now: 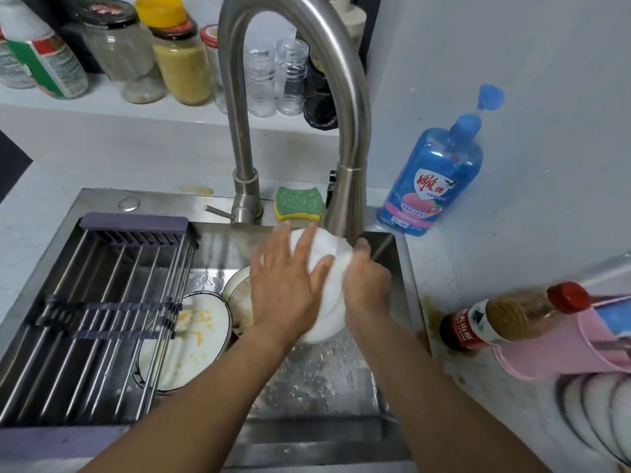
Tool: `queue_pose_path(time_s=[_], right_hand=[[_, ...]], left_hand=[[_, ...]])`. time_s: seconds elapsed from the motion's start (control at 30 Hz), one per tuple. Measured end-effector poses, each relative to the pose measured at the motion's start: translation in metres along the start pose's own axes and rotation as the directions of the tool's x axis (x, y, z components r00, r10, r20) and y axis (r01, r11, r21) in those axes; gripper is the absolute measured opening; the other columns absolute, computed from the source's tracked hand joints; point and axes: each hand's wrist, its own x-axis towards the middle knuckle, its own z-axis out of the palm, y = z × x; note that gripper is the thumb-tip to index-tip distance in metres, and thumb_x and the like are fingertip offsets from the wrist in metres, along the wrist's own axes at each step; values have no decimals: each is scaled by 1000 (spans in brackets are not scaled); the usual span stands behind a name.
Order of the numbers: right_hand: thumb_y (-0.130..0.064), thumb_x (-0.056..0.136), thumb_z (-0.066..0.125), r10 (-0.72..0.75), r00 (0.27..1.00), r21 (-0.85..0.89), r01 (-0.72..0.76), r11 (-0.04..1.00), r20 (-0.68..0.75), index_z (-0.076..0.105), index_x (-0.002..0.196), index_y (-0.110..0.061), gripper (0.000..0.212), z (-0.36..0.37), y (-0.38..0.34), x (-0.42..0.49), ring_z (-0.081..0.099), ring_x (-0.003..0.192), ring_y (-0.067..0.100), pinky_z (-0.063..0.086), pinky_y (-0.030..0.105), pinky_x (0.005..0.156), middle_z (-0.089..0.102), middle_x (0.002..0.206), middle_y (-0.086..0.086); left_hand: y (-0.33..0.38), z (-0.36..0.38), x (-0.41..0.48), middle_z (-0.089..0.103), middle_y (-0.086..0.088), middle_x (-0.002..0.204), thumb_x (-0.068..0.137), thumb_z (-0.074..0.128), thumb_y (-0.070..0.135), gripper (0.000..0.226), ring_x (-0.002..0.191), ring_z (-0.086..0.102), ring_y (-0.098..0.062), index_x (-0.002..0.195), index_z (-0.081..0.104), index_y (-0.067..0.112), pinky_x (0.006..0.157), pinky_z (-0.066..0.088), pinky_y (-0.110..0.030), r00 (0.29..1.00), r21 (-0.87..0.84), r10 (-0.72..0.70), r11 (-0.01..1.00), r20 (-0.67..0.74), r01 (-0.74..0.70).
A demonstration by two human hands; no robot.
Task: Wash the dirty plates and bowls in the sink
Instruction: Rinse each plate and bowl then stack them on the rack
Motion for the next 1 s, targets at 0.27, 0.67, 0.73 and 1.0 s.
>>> queue_pose_path(time_s=[0.27, 0.67, 0.73, 1.0], right_hand=[[-63, 97, 45, 142, 990, 40, -143, 989, 27, 62, 122, -10, 61, -10, 18, 19, 67, 102, 30, 55, 49, 97, 70, 111, 11], [-51, 105, 34, -139, 986, -255, 159, 954, 97, 59, 118, -13, 47, -8, 21, 29, 60, 101, 29, 50, 46, 95, 64, 107, 10], [-49, 105, 31, -316, 925, -508, 380, 773, 210, 56, 124, -17, 46, -3, 18, 25, 59, 109, 32, 48, 48, 98, 61, 114, 10], [-66, 101, 13, -277, 789, -705, 615, 353, 549, 33, 153, -44, 60, 22, 19, 12, 24, 149, 32, 13, 56, 121, 33, 163, 4]], left_hand=[[-4, -17, -16, 71, 9, 89, 106, 37, 55, 44, 88, 67, -18, 98, 68, 24, 72, 46, -24, 784, -768, -529, 336, 325, 545], [-15, -22, -38, 70, -19, 126, 87, 67, 7, 46, 115, 68, -35, 132, 60, 10, 88, 53, -65, 680, -624, 31, -370, 732, 689], [-12, -23, -39, 70, -19, 127, 89, 67, 11, 47, 114, 68, -34, 135, 59, 10, 89, 54, -64, 671, -618, 39, -352, 740, 703], [0, -17, -39, 62, -23, 138, 100, 57, 28, 49, 128, 61, -36, 146, 51, 10, 100, 53, -55, 658, -532, 62, -533, 751, 658]])
